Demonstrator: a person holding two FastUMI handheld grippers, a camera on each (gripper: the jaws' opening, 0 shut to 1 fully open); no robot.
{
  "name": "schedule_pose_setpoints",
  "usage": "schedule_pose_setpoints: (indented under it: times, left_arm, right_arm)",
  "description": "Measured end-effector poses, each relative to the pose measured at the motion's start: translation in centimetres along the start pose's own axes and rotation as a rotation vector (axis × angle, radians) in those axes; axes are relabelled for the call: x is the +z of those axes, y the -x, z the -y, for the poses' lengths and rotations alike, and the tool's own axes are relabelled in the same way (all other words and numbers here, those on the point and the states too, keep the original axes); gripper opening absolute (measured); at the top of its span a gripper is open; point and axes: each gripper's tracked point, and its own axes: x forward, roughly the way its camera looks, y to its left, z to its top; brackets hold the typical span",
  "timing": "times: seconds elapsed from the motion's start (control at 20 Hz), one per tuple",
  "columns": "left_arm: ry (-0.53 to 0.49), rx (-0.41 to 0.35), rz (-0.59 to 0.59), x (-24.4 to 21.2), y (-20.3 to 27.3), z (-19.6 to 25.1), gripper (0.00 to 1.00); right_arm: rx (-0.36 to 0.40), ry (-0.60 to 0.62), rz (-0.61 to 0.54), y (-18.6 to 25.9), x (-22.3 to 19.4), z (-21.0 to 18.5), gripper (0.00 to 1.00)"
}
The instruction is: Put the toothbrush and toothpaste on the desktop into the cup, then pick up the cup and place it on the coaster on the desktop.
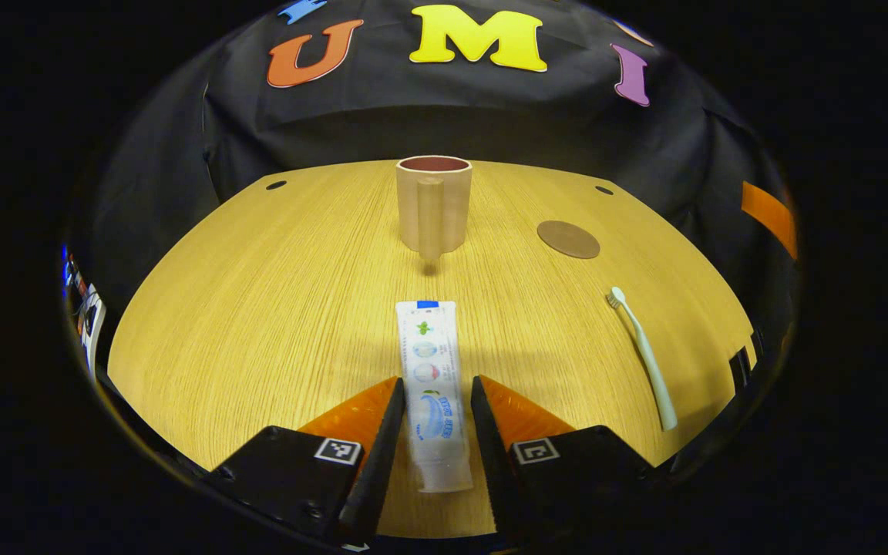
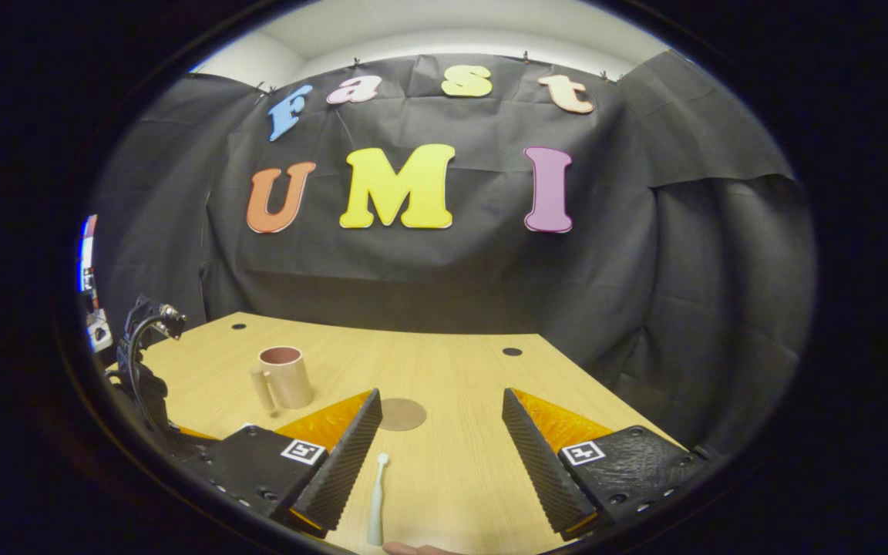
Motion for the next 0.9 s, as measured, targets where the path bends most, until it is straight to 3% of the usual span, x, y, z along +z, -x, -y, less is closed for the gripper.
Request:
schedule_pose_setpoints:
  times: [0.1, 0.35, 0.4, 0.45, 0.5, 0.6, 0.75, 0.85, 0.9]
  left_arm:
    - [-0.009, -0.005, 0.005, 0.0, 0.0, 0.0, 0.48]
    - [0.007, -0.014, 0.046, 0.8, 0.4, -0.1, 0.42]
    - [0.003, -0.027, 0.09, 1.7, 0.9, 0.2, 0.42]
    - [-0.022, -0.027, 0.148, 3.0, 1.6, 0.4, 0.48]
    - [-0.054, -0.013, 0.209, 4.4, 2.4, 0.3, 0.42]
    - [-0.091, 0.025, 0.323, 6.9, 4.2, -0.2, 0.42]
    - [-0.074, 0.048, 0.54, 11.0, 9.3, -0.2, 0.4]
    - [-0.083, 0.075, 0.689, 13.6, 12.6, -0.8, 0.33]
    - [-0.105, 0.088, 0.708, 14.1, 12.7, -0.8, 0.3]
  right_arm:
    - [-0.001, -0.003, -0.002, -0.1, 0.0, 0.0, 0.95]
    - [0.016, -0.009, -0.025, -0.2, -0.6, -0.5, 0.95]
    - [0.018, -0.006, -0.029, -0.2, -0.7, -0.6, 0.95]
    - [0.019, 0.0, -0.033, -0.3, -0.9, -0.7, 0.95]
    - [0.018, 0.01, -0.037, -0.3, -1.0, -0.7, 0.95]
    - [0.008, 0.019, -0.042, -0.6, -1.3, -0.4, 0.95]
    - [0.02, -0.001, -0.058, -0.7, -2.0, -0.7, 0.95]
    - [0.03, 0.0, -0.086, -1.1, -2.9, -1.1, 0.95]
    - [0.034, 0.001, -0.098, -1.3, -3.4, -1.3, 0.95]
